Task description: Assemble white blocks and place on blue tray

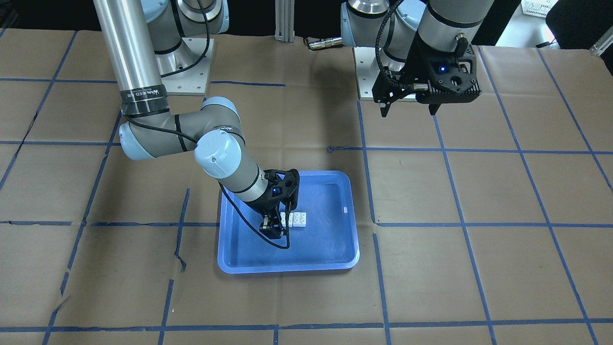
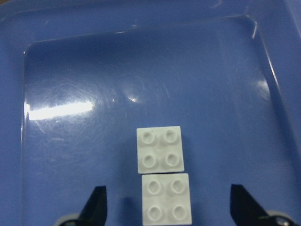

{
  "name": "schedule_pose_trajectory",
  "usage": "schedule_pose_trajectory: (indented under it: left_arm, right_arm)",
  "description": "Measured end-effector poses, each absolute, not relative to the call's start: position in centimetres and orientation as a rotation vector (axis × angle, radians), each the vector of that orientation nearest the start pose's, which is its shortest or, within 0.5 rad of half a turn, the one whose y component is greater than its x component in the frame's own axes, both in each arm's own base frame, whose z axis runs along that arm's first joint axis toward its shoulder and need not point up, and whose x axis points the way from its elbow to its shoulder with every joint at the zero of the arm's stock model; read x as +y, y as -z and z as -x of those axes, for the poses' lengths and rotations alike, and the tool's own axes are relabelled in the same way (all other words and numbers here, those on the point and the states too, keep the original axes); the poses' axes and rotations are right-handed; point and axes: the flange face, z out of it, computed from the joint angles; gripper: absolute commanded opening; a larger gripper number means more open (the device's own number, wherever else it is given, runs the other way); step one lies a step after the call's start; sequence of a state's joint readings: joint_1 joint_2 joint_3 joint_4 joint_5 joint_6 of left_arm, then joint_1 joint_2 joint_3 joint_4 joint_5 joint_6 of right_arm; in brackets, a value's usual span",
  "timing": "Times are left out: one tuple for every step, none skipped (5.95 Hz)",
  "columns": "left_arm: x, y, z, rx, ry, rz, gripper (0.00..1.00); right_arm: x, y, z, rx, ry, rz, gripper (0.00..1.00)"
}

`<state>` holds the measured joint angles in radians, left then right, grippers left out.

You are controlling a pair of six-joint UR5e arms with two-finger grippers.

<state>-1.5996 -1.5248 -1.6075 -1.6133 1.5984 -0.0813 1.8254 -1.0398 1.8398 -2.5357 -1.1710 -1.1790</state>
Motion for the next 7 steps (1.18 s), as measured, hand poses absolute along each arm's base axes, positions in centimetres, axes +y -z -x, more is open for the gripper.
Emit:
schedule_pose_trajectory:
  left_arm:
    - [-46.5,-48.8,14.4,3.111,-0.05,0.081,0.99]
    - [-46.5,-48.8,14.4,3.111,-0.05,0.082,0.99]
    - [-46.5,-48.8,14.4,3.111,-0.05,0.082,0.99]
    - [-46.5,-48.8,14.4,3.111,-0.05,0.081,0.99]
    - [-46.5,-48.7,14.4,3.111,-0.051,0.081,0.99]
    - [-46.5,-48.7,14.4,3.111,-0.053,0.081,0.99]
    - [-46.5,-48.7,14.4,3.111,-0.054,0.08,0.99]
  right_arm:
    - [-54.0,-17.5,-31.8,2.103,0.467,1.881,1.0]
    - [-54.4,-18.2,-31.8,2.11,0.479,1.88,1.0]
    - [-54.9,-19.6,-31.5,2.12,0.478,1.875,1.0]
    - [-55.2,-21.7,-31.1,2.132,0.437,1.859,1.0]
    - [-55.4,-23.6,-30.1,2.149,0.382,1.828,1.0]
    - [-55.8,-25.1,-28.3,2.183,0.336,1.785,1.0]
    - [-55.8,-26.9,-25.7,2.233,0.276,1.739,1.0]
